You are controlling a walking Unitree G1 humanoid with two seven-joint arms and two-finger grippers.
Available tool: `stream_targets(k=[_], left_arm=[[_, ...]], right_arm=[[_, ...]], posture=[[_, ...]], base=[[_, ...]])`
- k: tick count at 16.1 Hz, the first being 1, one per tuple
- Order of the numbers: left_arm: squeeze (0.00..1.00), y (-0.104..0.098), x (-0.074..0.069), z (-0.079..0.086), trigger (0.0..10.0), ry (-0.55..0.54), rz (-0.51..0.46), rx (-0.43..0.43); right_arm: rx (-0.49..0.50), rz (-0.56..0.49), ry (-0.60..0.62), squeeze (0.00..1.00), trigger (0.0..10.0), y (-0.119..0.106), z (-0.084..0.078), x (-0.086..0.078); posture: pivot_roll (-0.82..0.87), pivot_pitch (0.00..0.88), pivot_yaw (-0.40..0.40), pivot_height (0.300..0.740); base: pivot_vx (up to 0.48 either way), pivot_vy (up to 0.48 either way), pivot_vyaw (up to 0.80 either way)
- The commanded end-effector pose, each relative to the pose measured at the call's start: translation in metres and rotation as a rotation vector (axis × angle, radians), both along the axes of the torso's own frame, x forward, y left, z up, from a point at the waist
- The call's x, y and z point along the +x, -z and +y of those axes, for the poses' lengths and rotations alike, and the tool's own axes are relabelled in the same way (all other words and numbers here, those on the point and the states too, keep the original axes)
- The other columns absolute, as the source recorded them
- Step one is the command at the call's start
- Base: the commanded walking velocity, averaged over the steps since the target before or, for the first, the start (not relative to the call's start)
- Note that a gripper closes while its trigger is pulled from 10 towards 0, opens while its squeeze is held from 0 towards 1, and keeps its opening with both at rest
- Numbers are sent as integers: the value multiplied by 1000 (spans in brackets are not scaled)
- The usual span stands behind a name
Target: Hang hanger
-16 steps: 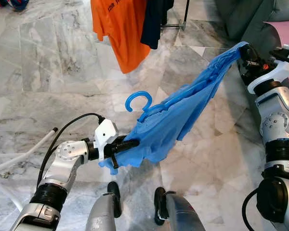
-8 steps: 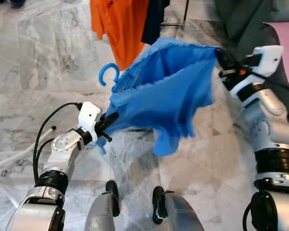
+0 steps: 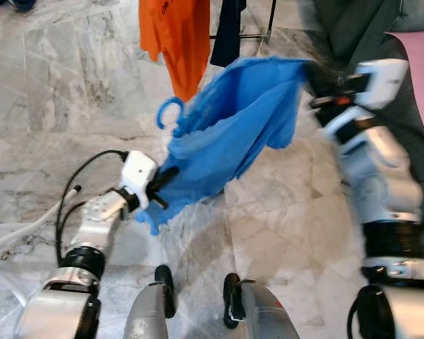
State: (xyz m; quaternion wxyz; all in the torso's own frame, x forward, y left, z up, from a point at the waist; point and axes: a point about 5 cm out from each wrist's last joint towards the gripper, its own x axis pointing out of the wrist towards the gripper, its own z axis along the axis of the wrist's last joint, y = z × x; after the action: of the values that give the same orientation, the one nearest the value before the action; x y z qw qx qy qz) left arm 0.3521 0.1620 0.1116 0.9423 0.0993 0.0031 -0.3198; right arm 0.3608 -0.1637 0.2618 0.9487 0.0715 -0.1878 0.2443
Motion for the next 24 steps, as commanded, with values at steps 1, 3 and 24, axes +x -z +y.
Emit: stream_targets(k=[1, 3, 24], left_arm=[[0, 7, -4, 5, 0, -6, 19, 18], [0, 7, -4, 5, 0, -6, 19, 18], [0, -13, 0, -27, 0, 47, -106, -61]], right_arm=[[2, -16, -5, 0, 0, -2, -3, -4], [2, -16, -5, 0, 0, -2, -3, -4], [-167, 81, -25, 0, 0, 58, 43, -2]], posture=[[-11, 334, -53, 740], [-11, 334, -53, 740], [33, 295, -52, 740]], base=[[0, 0, 0], [0, 0, 0], [0, 0, 0]])
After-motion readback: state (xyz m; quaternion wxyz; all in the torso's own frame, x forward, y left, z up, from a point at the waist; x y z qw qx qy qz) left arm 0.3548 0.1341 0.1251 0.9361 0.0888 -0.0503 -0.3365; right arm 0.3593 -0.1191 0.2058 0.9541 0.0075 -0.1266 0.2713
